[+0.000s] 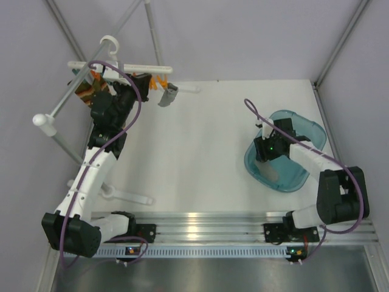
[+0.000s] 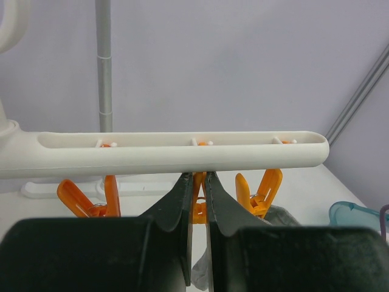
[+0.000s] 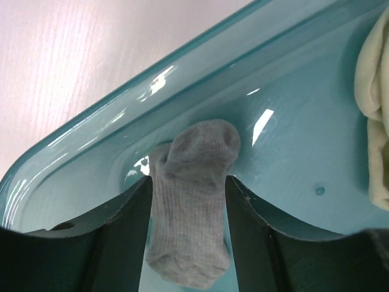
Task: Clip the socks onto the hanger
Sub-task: Pick up the sock from the bin.
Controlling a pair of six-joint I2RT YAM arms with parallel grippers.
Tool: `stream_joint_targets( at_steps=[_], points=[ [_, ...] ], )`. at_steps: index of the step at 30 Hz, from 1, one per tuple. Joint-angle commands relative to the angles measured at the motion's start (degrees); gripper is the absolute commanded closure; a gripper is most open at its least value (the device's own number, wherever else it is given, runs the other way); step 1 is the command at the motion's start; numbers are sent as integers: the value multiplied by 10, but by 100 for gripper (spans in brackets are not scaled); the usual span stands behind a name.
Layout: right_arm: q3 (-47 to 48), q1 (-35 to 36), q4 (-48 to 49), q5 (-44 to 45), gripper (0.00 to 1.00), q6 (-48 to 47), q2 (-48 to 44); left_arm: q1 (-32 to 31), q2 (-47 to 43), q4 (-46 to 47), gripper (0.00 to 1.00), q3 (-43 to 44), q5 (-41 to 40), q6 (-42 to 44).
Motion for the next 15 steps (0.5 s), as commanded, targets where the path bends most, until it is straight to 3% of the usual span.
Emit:
stream_joint_targets(
  at_steps=[1,6,11,12,13,15],
  points=[
    [-3,23,47,13,48,21,10,-3,-1,-5,100,5,9,-4],
    [6,28,45,42,49,25,60,-4,-1,-5,100,5,9,-3],
    [31,29,14,46,59,14,92,-3,-1,-6,100,8,9,-1],
    [33,29,7,41,63,11,95,-4,0,-6,100,8,9,-1],
    [35,28,3,36,75,8,92,-4,0,-6,100,8,10,-2],
    [31,28,0,18,89,-1,80,-4,-1,-5,100,5,10,-3]
  ],
)
